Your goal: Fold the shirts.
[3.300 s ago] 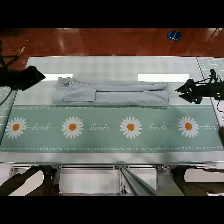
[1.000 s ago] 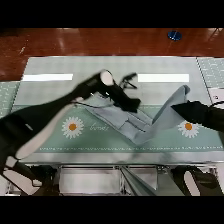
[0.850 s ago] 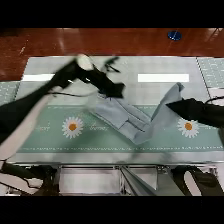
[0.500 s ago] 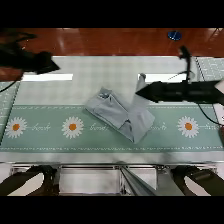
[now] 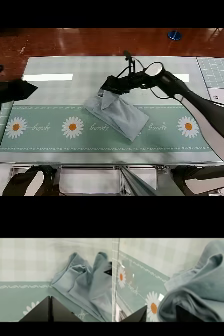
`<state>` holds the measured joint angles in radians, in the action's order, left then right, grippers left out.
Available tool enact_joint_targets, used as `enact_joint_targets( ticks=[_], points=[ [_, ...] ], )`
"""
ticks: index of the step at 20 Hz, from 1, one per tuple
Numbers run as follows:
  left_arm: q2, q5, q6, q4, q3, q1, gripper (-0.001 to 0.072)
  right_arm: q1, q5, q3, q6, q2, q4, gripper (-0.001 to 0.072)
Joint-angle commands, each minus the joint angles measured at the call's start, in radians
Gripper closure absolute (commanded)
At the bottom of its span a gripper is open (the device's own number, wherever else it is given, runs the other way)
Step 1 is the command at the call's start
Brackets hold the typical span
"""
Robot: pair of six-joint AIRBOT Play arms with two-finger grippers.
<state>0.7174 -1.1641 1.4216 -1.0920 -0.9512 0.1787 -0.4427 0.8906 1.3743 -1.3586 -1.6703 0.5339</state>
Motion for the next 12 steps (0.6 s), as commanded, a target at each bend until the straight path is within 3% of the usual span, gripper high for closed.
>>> enact_joint_targets(
  ticks=[1, 4, 6, 8, 10, 12],
  points=[
    [-0.009, 0.067, 0.0, 0.031, 0.098, 0.0, 0.0689, 0.0, 0.005, 0.075, -0.013, -0.077, -0.045, 0.0294],
    [0.012, 0.076, 0.001, 0.037, 0.106, 0.0, 0.0689, 0.126, 0.199, 0.133, -0.029, 0.021, -0.045, 0.0296],
    [0.011, 0.072, 0.001, 0.037, 0.106, 0.0, 0.0689, 0.243, 0.359, 0.133, -0.043, 0.166, 0.052, 0.0296],
    [0.011, 0.06, 0.004, 0.037, 0.106, 0.0, 0.0689, 0.311, 0.475, 0.11, -0.107, 0.344, 0.357, 0.0296],
    [0.011, 0.052, 0.004, 0.038, 0.107, -0.001, 0.0689, 0.319, 0.471, -0.043, -0.261, 0.573, 0.755, 0.0296],
    [0.011, 0.045, 0.004, 0.046, 0.107, -0.006, 0.069, 0.288, 0.324, -0.367, -0.602, 0.834, 1.077, 0.0296]
  ],
)
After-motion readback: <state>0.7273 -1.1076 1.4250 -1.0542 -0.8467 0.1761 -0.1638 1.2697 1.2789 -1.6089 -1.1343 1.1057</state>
